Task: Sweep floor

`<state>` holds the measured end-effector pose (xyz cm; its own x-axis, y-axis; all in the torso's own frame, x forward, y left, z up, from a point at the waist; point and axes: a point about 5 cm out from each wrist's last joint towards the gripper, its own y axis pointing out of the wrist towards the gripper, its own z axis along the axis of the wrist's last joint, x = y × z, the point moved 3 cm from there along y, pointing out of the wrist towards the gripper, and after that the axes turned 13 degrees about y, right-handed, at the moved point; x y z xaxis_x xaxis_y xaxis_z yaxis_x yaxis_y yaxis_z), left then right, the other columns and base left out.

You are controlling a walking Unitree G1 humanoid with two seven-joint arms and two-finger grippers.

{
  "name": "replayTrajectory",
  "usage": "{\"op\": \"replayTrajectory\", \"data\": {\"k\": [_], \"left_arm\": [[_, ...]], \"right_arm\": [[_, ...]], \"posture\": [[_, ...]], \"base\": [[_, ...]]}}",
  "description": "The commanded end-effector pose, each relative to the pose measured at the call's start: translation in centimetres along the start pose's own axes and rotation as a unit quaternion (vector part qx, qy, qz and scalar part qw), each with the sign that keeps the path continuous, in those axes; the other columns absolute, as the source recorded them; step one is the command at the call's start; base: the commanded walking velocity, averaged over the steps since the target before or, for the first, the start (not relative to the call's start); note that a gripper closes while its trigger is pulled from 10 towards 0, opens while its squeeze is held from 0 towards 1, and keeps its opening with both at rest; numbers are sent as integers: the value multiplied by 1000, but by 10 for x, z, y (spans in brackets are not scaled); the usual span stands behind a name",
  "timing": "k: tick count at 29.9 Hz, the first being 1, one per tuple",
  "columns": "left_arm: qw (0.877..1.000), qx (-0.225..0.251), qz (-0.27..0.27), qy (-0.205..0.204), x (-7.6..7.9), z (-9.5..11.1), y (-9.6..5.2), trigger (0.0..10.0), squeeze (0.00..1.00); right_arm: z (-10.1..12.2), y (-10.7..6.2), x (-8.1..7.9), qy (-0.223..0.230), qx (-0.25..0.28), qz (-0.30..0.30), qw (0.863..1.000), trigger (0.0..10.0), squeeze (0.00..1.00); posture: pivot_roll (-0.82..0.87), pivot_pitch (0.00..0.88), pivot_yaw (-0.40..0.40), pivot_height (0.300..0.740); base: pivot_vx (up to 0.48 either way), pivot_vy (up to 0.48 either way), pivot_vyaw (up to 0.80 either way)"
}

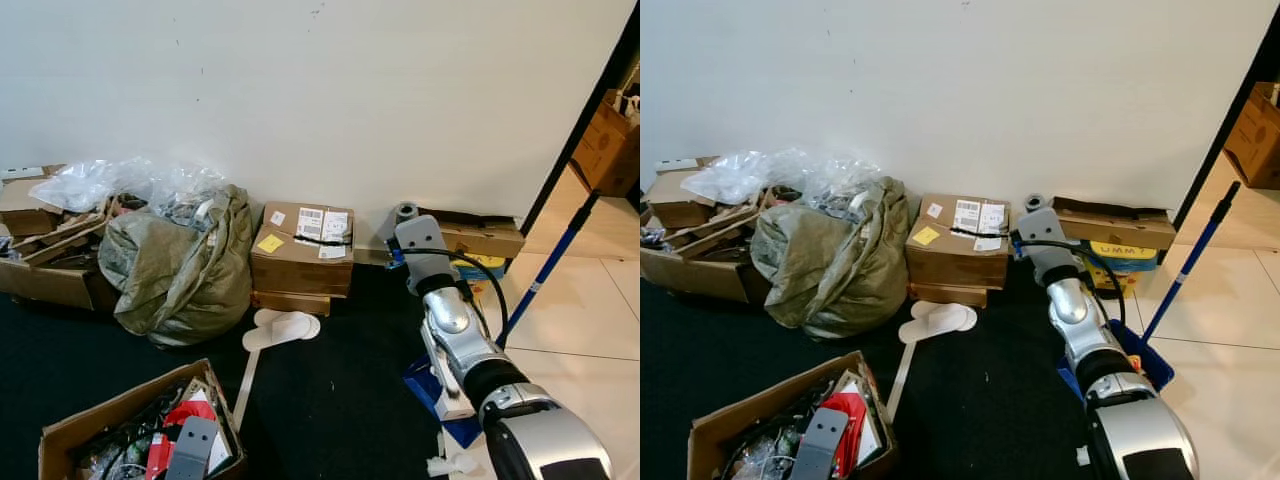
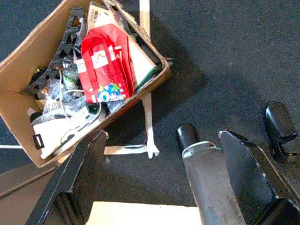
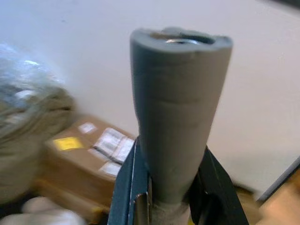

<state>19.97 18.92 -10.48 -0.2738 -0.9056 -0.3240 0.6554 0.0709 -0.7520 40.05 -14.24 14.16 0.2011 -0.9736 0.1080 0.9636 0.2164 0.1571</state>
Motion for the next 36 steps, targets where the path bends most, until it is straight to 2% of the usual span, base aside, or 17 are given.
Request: {"op": "replayTrajectory", "data": {"k": [1, 2, 3, 5, 7, 9, 13, 16, 19, 23, 27, 36], "left_arm": [[1000, -9, -4, 4, 0, -6, -1, 10000, 0], [1000, -10, -3, 4, 0, -7, -1, 10000, 0], [1000, -10, -3, 4, 0, -7, -1, 10000, 0], [1000, -14, -3, 4, -1, -8, -2, 10000, 0], [1000, -14, -3, 4, -1, -8, -2, 10000, 0], [1000, -18, -4, 5, -1, -11, -2, 10000, 0], [1000, -23, -6, 8, -1, -12, -2, 10000, 0], [999, -29, -8, 14, 0, -15, -3, 10000, 0], [999, -30, -8, 14, 0, -15, -3, 10000, 0], [999, -35, -9, 14, 0, -16, -3, 10000, 0], [999, -44, -9, 15, 1, -18, -3, 10000, 0], [999, -49, -11, 18, 1, -19, -3, 10000, 0]], "right_arm": [[-1, 2, -12, 48, -8, 30, 998, 10000, 0], [-4, 2, -16, 79, -19, 44, 996, 10000, 0], [-4, 2, -16, 79, -19, 44, 996, 10000, 0], [-8, -2, -27, 141, -30, 87, 986, 10000, 0], [-8, -2, -27, 141, -30, 87, 986, 10000, 0], [-13, -7, -37, 162, -37, 125, 978, 10000, 0], [-18, -12, -45, 160, -47, 149, 975, 10000, 0], [-30, -22, -63, 162, -71, 192, 965, 10000, 0], [-32, -24, -69, 164, -77, 205, 962, 10000, 0], [-37, -32, -82, 178, -90, 238, 951, 10000, 0], [-39, -35, -89, 187, -95, 253, 944, 10000, 0], [-40, -36, -89, 184, -101, 256, 944, 10000, 0]], "posture": [[-65, 57, 9, 740], [-65, 56, 9, 740], [-65, 56, 9, 740], [-68, 55, 11, 740], [-68, 55, 11, 740], [-70, 52, 14, 740], [-73, 51, 15, 740], [-76, 46, 16, 740], [-76, 46, 16, 740], [-76, 43, 18, 740], [-77, 41, 20, 740], [-78, 27, 19, 740]], "base": [[0, 0, 0], [0, 0, 0], [0, 0, 0], [0, 0, 0], [0, 0, 0], [0, 0, 0], [0, 0, 0], [0, 0, 0], [0, 0, 0], [0, 0, 0], [0, 0, 0], [0, 0, 0]]}}
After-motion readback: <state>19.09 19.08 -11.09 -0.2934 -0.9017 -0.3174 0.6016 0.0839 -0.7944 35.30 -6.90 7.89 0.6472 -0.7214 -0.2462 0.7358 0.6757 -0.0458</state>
